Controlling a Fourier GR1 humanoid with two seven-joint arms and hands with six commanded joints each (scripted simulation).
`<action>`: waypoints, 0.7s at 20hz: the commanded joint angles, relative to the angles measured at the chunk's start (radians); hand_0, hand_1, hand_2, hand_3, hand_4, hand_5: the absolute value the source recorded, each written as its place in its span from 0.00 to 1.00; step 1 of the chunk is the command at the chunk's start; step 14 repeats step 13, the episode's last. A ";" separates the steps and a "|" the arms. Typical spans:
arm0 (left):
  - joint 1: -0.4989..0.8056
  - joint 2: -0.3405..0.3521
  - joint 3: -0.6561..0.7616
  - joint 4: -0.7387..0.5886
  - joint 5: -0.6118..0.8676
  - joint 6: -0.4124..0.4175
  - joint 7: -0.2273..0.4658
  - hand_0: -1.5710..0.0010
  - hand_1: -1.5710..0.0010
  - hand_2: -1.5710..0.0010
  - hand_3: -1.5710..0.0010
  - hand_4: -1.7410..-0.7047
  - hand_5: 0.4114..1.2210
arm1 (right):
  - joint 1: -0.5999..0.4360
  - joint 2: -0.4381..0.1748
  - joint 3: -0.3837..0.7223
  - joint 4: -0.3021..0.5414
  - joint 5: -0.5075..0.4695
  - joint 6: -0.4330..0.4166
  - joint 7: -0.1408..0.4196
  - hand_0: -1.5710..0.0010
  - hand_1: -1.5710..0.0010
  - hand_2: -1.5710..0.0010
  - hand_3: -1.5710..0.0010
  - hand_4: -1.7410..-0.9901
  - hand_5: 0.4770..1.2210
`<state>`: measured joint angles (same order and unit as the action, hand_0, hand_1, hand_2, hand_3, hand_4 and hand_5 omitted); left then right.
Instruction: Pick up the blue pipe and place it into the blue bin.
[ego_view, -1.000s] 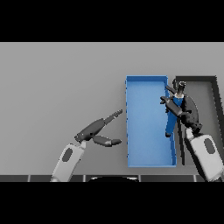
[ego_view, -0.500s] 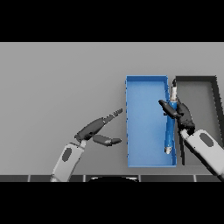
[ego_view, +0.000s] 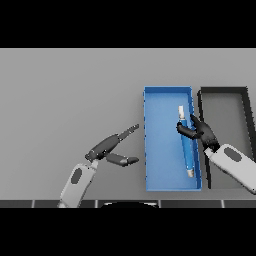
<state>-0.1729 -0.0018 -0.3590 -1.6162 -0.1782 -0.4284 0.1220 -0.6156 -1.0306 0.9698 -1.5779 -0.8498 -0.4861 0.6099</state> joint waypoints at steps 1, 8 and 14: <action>0.007 -0.001 -0.004 -0.003 0.003 -0.003 -0.012 1.00 1.00 1.00 1.00 0.82 0.02 | -0.013 -0.007 0.021 -0.007 -0.012 -0.007 0.000 0.97 0.98 0.98 0.99 0.93 0.38; 0.027 0.008 -0.014 -0.014 -0.010 -0.001 -0.027 1.00 1.00 1.00 1.00 0.83 0.02 | -0.040 -0.012 0.051 0.007 -0.015 0.004 0.000 0.99 0.99 0.99 1.00 0.96 0.25; 0.010 0.022 0.010 0.010 0.001 -0.007 -0.030 1.00 1.00 1.00 1.00 0.83 0.02 | -0.045 -0.009 0.064 -0.001 -0.018 0.006 -0.010 1.00 1.00 1.00 1.00 0.96 0.22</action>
